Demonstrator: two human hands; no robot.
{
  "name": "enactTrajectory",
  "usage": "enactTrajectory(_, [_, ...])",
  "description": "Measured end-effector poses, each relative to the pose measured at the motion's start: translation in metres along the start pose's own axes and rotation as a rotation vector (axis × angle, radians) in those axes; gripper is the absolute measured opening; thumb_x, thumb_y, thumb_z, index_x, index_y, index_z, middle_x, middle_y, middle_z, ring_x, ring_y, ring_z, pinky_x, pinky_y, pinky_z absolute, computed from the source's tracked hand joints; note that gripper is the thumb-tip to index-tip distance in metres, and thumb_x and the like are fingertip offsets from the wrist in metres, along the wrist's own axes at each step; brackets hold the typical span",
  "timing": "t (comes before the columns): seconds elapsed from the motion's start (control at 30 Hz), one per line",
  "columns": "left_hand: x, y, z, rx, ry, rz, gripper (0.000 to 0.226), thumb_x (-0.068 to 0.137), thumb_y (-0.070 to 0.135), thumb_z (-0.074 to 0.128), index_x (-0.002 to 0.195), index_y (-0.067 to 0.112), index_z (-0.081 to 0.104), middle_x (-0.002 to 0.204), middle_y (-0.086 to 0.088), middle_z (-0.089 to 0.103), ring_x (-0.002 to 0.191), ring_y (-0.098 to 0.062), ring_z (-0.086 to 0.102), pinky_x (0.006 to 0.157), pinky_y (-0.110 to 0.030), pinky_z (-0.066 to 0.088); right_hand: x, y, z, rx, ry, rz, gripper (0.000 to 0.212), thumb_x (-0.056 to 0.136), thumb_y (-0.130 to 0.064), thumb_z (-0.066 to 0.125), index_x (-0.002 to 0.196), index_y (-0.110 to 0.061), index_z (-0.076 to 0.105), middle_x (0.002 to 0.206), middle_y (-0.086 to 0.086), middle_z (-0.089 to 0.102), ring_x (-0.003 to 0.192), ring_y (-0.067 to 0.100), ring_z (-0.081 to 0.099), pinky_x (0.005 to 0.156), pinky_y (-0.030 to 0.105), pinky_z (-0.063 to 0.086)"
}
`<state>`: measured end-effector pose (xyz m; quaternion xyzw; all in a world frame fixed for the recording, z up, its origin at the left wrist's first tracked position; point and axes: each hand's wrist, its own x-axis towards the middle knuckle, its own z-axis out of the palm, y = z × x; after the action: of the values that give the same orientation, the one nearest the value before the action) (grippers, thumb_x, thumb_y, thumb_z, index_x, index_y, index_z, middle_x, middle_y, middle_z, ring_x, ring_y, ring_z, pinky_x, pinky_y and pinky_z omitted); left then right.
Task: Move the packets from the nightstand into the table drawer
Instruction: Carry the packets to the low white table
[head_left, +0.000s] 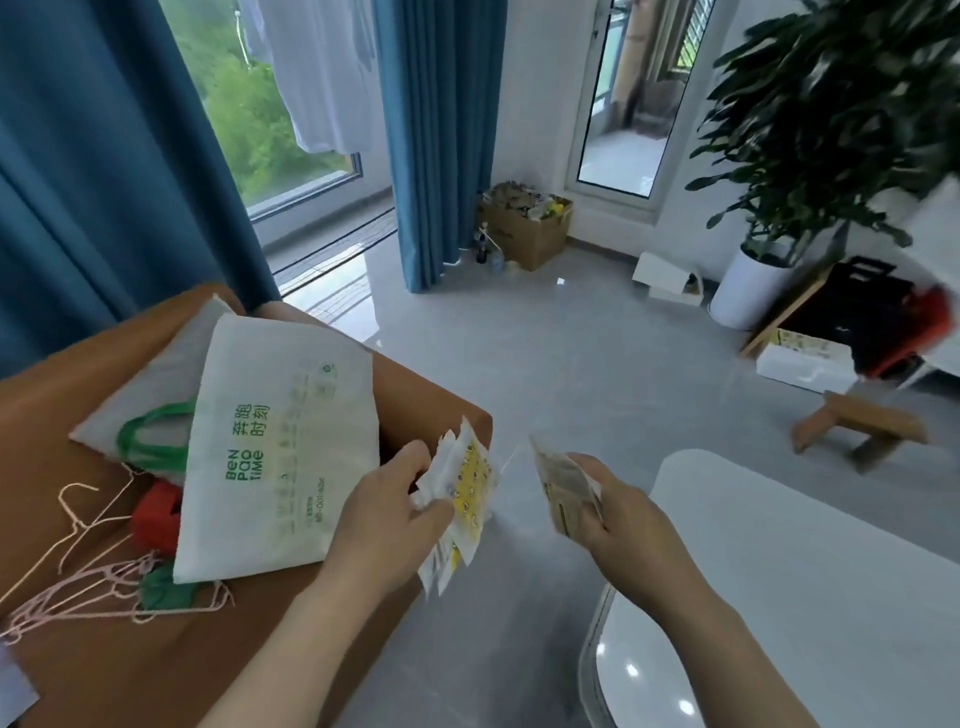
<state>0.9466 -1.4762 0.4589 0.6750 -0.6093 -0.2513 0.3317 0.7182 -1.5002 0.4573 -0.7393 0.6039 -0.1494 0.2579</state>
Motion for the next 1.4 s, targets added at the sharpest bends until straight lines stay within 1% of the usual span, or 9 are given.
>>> enactTrajectory(0.13, [0.061,0.009,0.022,-0.007,-0.056,0.036,0.027,0.078,0.011,0.059,0.07,0.016,0.033,0.06,0.004,0.035,0.054,-0.011,0.031,0.053,-0.026,0.027,0.045,0.024,-0.007,0.02,0.014,0.046,0.039,0.1,-0.036,0.037,0.14,-0.038,0.033,0.119,-0.006,0.064,0.106,0.016,0.06,0.085,0.031,0.048])
enactTrajectory(0.27, [0.132,0.012,0.042,-0.029,-0.118,0.072,0.032,0.077,0.012,0.059,0.065,0.03,0.036,0.055,0.008,0.039,0.051,-0.009,0.033,0.05,-0.026,0.027,0.1,0.043,-0.016,-0.006,0.037,0.097,0.042,0.1,-0.028,0.037,0.14,-0.037,0.033,0.115,-0.003,0.066,0.102,0.019,0.06,0.082,0.033,0.048])
enactTrajectory(0.43, [0.233,0.017,0.057,-0.004,-0.181,0.142,0.029,0.077,0.012,0.061,0.07,0.023,0.034,0.059,-0.002,0.038,0.054,-0.013,0.033,0.052,-0.028,0.028,0.17,0.057,-0.034,0.02,0.067,0.191,0.047,0.095,-0.019,0.039,0.139,-0.035,0.035,0.113,0.0,0.067,0.1,0.023,0.061,0.084,0.037,0.05])
enactTrajectory(0.53, [0.287,0.024,0.068,0.038,-0.232,0.198,0.031,0.077,0.012,0.06,0.07,0.022,0.032,0.06,0.004,0.035,0.053,-0.011,0.03,0.051,-0.025,0.026,0.202,0.066,-0.045,0.039,0.096,0.26,0.044,0.095,-0.023,0.039,0.137,-0.037,0.037,0.108,-0.002,0.068,0.097,0.021,0.062,0.083,0.038,0.051])
enactTrajectory(0.7, [0.362,0.042,0.103,0.057,-0.336,0.239,0.023,0.075,0.008,0.058,0.076,0.011,0.035,0.062,-0.002,0.037,0.055,-0.015,0.031,0.052,-0.03,0.026,0.243,0.091,-0.057,0.112,0.136,0.341,0.032,0.097,-0.034,0.041,0.129,-0.043,0.042,0.096,-0.009,0.067,0.09,0.015,0.061,0.081,0.036,0.051])
enactTrajectory(0.87, [0.423,0.068,0.155,0.043,-0.434,0.292,0.025,0.073,0.008,0.057,0.071,0.015,0.033,0.062,0.0,0.035,0.055,-0.015,0.029,0.052,-0.031,0.025,0.283,0.127,-0.081,0.145,0.184,0.414,0.04,0.091,-0.042,0.033,0.13,-0.04,0.042,0.098,-0.007,0.068,0.089,0.017,0.062,0.08,0.035,0.051])
enactTrajectory(1.03, [0.482,0.111,0.219,0.023,-0.489,0.303,0.022,0.074,0.007,0.055,0.074,0.012,0.034,0.063,0.001,0.035,0.055,-0.015,0.028,0.05,-0.03,0.025,0.328,0.185,-0.118,0.151,0.203,0.481,0.044,0.097,-0.027,0.04,0.141,-0.032,0.035,0.109,-0.001,0.067,0.097,0.019,0.061,0.083,0.032,0.049])
enactTrajectory(1.17, [0.528,0.155,0.267,0.038,-0.52,0.343,0.024,0.073,0.005,0.055,0.072,0.013,0.032,0.062,0.002,0.034,0.055,-0.014,0.027,0.051,-0.03,0.024,0.361,0.232,-0.156,0.184,0.236,0.526,0.048,0.096,-0.016,0.041,0.14,-0.031,0.035,0.081,-0.006,0.059,0.069,0.014,0.053,0.068,0.03,0.045])
enactTrajectory(1.4, [0.587,0.216,0.35,0.05,-0.618,0.423,0.023,0.074,0.005,0.056,0.072,0.012,0.034,0.062,0.002,0.034,0.055,-0.013,0.027,0.05,-0.028,0.024,0.398,0.308,-0.2,0.223,0.281,0.65,0.055,0.09,-0.008,0.041,0.137,-0.035,0.037,0.093,0.005,0.067,0.08,0.023,0.061,0.073,0.038,0.053])
